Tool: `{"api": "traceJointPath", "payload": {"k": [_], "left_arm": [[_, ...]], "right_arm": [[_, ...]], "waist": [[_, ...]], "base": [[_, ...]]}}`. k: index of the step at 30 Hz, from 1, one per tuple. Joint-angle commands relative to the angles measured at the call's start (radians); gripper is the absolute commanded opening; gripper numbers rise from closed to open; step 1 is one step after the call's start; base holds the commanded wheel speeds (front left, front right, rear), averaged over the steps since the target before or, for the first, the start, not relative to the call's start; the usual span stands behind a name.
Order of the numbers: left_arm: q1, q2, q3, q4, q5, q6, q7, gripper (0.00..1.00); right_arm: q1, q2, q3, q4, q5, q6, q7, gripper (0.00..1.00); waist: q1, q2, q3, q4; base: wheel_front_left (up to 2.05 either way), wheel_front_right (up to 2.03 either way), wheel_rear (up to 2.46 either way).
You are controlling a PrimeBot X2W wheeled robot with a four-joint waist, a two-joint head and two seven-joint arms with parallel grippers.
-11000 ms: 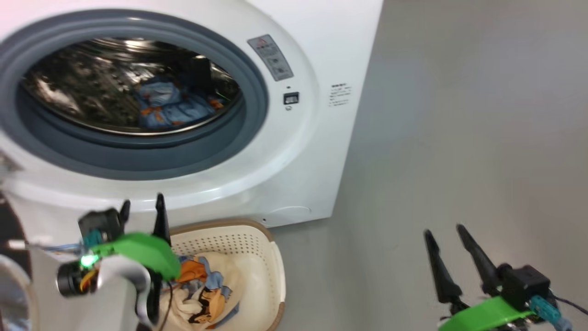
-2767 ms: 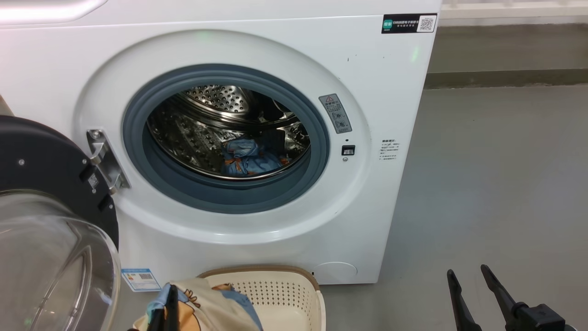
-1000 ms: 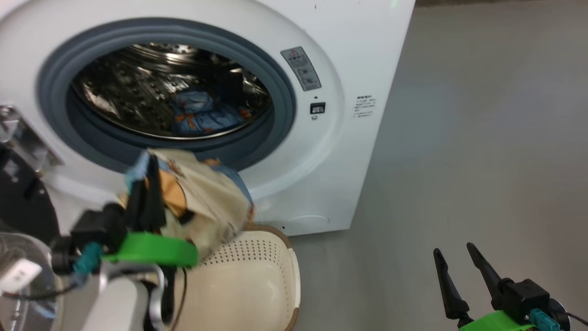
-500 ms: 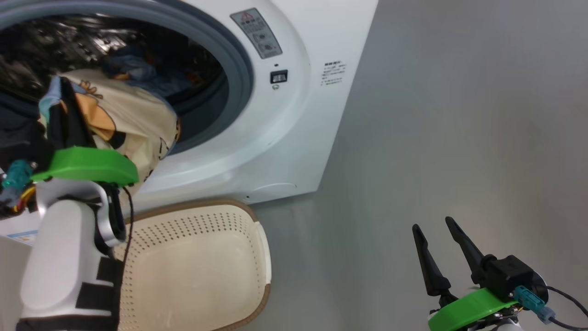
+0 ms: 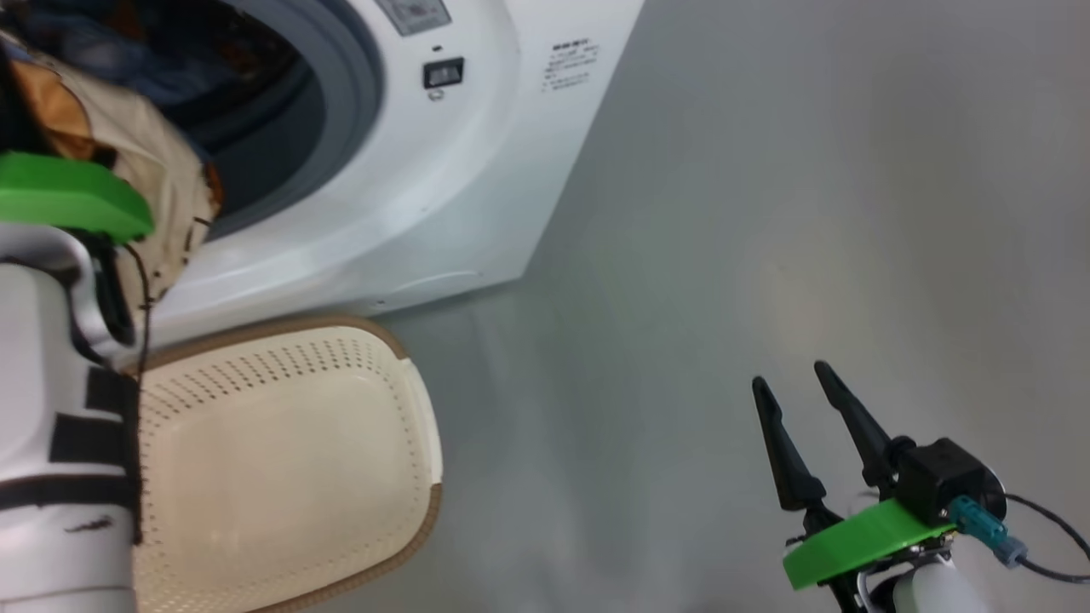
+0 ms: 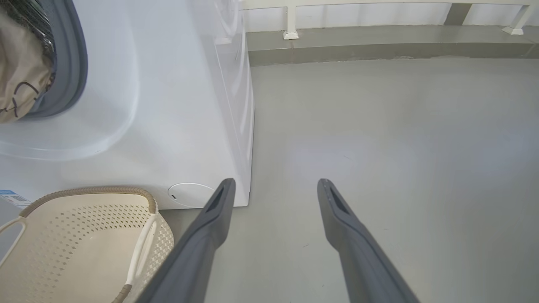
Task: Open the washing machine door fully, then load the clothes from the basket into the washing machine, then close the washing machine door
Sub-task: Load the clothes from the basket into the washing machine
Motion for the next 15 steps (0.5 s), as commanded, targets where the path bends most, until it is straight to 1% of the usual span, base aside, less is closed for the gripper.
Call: {"api": "traceJointPath", "payload": {"k": [1, 9, 15], "left_arm": [[-0.024, 0.044, 0.028, -0.013, 0.015, -0.002, -0.006, 0.00], [-0.115, 0.079, 0.047, 0.069, 0.052, -0.021, -0.006, 0.00], [-0.216, 0.110, 0.029, 0.097, 0.077, -0.065, -0.006, 0.00]], "right_arm": [[-0.015, -0.008, 0.024, -0.026, 0.008, 0.006, -0.005, 1.00], [-0.021, -0.008, 0.026, -0.031, 0.000, 0.006, -0.005, 1.00], [-0.017, -0.008, 0.044, -0.033, 0.007, 0.006, -0.005, 1.00]], "waist": [[-0.0002, -0.0001, 0.049, -0.044], [-0.0002, -0.0001, 0.101, -0.064], [-0.0002, -0.0001, 0.140, -0.074]], "base": [[0.00, 0.00, 0.00], [0.00, 0.00, 0.00], [0.00, 0.00, 0.00]]}}
